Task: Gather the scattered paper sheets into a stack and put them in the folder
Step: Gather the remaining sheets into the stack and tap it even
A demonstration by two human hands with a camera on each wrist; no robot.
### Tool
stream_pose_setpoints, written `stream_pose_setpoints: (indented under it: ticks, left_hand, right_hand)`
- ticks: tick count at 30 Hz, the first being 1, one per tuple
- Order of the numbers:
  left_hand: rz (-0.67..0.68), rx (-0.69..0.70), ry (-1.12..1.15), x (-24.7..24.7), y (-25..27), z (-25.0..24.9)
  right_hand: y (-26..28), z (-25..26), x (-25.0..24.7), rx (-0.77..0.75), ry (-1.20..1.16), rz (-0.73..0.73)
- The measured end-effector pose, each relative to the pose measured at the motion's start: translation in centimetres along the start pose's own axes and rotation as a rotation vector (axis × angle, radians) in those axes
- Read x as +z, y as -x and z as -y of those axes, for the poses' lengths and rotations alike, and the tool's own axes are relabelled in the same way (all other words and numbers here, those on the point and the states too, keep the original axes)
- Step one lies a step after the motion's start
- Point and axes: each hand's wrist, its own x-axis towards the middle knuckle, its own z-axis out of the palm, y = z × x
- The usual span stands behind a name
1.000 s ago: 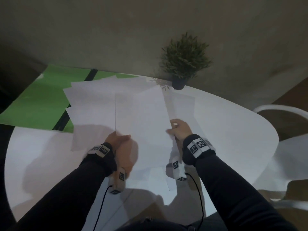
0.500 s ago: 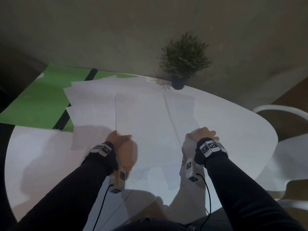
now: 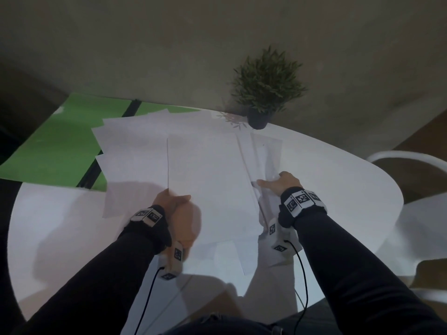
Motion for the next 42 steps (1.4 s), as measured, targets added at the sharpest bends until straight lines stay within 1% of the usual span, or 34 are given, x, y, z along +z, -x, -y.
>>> stream_pose_setpoints:
  ticks: [3, 5, 9, 12, 15, 19, 22, 24, 26, 27, 30, 32, 34, 35, 36, 37, 38, 40, 42]
  left_hand:
    - [-0.001, -0.006, -0.006, 0.0, 1.2, -0.8]
    - [-0.008, -0.015, -0.012, 0.0, 1.5, -1.0]
    - [-0.003, -0.024, -0.020, 0.0, 1.5, -1.2]
    - [0.001, -0.034, 0.008, -0.1, 2.5, -2.1]
    - [-0.002, -0.004, 0.047, -0.7, 3.2, -3.2]
    - [-0.069, 0.015, 0.059, -2.6, 3.1, -3.5]
    - [-0.109, -0.007, 0.034, -3.3, 3.1, -2.7]
    - [-0.108, -0.038, 0.042, -3.4, 3.5, -2.2]
    - [-0.088, -0.065, 0.068, -3.4, 3.8, -2.0]
    - [-0.083, -0.067, 0.084, -3.4, 3.9, -1.9]
    - [-0.090, -0.057, 0.109, -3.3, 4.4, -2.2]
    - [-0.093, -0.052, 0.109, -3.2, 4.5, -2.4]
    - [-0.088, -0.056, 0.132, -3.2, 4.4, -2.4]
    - [-0.086, -0.060, 0.140, -3.2, 4.4, -2.4]
    - [-0.079, -0.060, 0.131, -3.3, 4.3, -2.4]
    - [-0.086, -0.066, 0.123, -3.3, 4.2, -2.3]
    - [-0.102, -0.069, 0.108, -3.3, 3.9, -2.4]
    - [-0.139, -0.074, 0.000, -3.5, 3.6, -2.4]
    - [-0.145, -0.106, -0.146, -3.9, 3.3, -2.0]
  right_hand:
    - [0.0, 0.7, 0.4, -0.031, 0.106, 0.016]
    - [0.1, 1.0, 0.6, -0.037, 0.135, 0.005]
    - [0.4, 1.8, 1.1, -0.069, 0.129, -0.025]
    - [0.9, 2.9, 1.0, -0.111, 0.128, -0.061]
    - [1.5, 3.9, -0.1, -0.156, 0.131, -0.109]
    - [3.7, 6.2, -2.6, -0.301, 0.179, -0.261]
    - [6.4, 8.5, -4.7, -0.457, 0.193, -0.364]
    - [8.6, 9.8, -6.4, -0.568, 0.162, -0.420]
    - [10.5, 10.9, -8.2, -0.666, 0.079, -0.439]
    - [11.3, 11.3, -9.2, -0.701, -0.012, -0.419]
    - [13.9, 12.4, -11.9, -0.774, -0.447, -0.267]
    - [15.1, 12.5, -12.9, -0.813, -0.694, -0.196]
    - [15.3, 12.3, -12.7, -0.777, -0.943, -0.106]
    - [14.6, 12.1, -12.2, -0.717, -1.029, -0.057]
    - [14.3, 11.9, -11.3, -0.625, -1.099, -0.011]
    - [13.1, 11.3, -10.2, -0.519, -1.118, 0.037]
    - [12.4, 10.9, -8.9, -0.407, -1.122, 0.086]
    - [10.5, 9.6, -6.3, -0.220, -1.013, 0.142]
    - [9.2, 8.4, -3.6, -0.111, -0.880, 0.161]
